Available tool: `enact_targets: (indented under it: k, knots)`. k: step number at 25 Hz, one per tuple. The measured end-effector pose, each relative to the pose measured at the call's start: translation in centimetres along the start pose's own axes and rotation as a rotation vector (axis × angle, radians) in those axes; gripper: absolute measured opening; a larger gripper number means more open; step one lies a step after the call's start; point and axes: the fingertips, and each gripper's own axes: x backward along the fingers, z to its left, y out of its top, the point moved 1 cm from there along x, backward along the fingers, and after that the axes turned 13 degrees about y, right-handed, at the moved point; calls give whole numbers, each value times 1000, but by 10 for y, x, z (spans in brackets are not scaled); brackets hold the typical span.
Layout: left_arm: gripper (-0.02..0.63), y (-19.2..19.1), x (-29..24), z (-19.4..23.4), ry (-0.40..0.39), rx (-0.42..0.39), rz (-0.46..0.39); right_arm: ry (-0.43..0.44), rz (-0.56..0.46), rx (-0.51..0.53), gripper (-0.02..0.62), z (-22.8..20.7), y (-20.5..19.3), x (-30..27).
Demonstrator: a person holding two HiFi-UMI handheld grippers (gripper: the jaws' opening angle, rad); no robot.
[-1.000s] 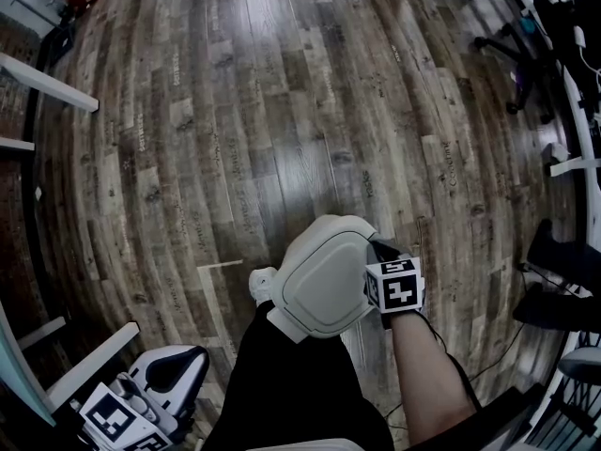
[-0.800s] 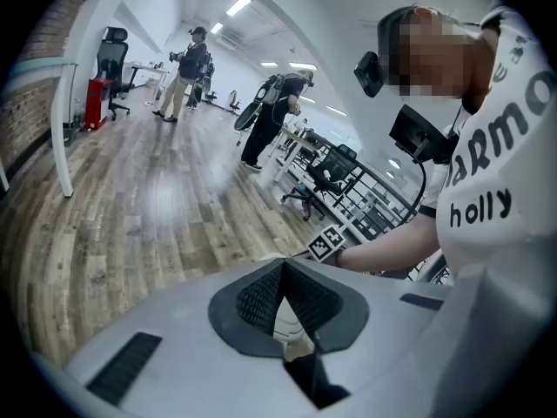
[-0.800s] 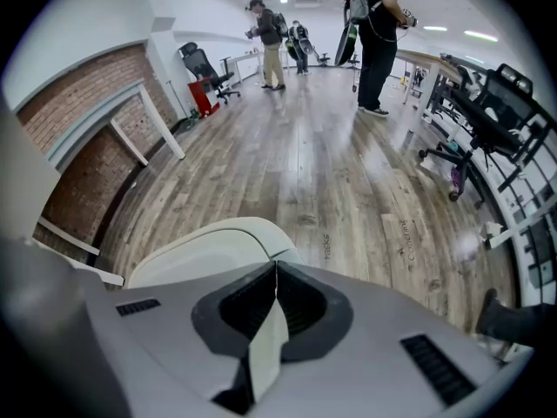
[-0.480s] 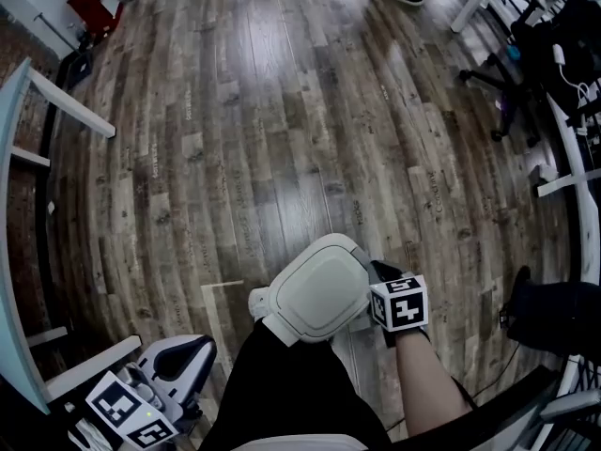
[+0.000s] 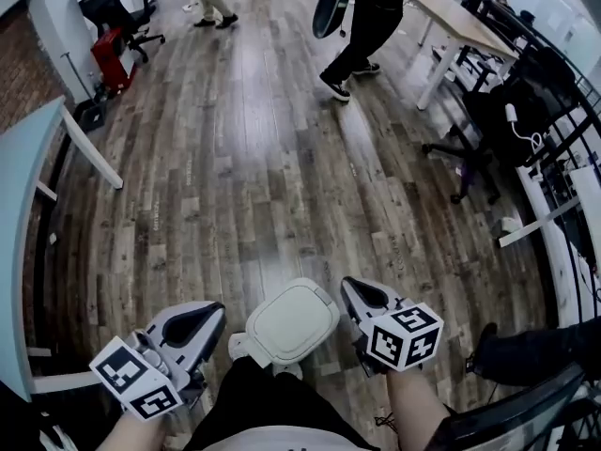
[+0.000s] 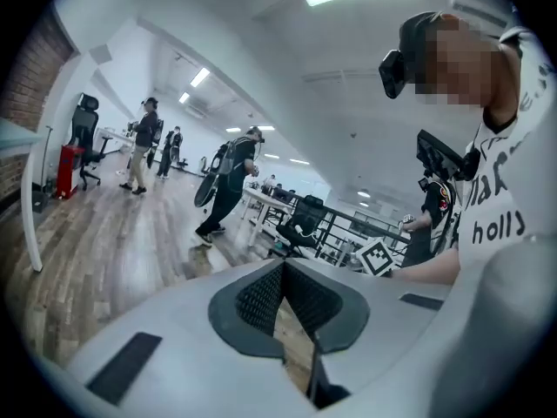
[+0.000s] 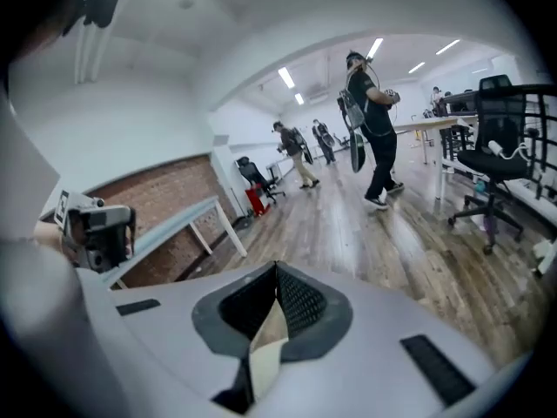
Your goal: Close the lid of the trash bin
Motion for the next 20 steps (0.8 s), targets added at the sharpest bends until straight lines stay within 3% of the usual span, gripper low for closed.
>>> enact_targets:
  k: [5,9,14,20]
  knots:
    - [5,37,19,-43,-60,-12,-89,152,-130,142,9,93,70,30]
    - [5,64,51,-59,-126,9,-166,228,-218,251,9,165,102,59]
    - [5,80,92,-59,-178,6,-195,244,-283,276,9,233,108,83]
    - [5,81,123,-53,-201,-13,-200,229,-284,305,9,272,93,91]
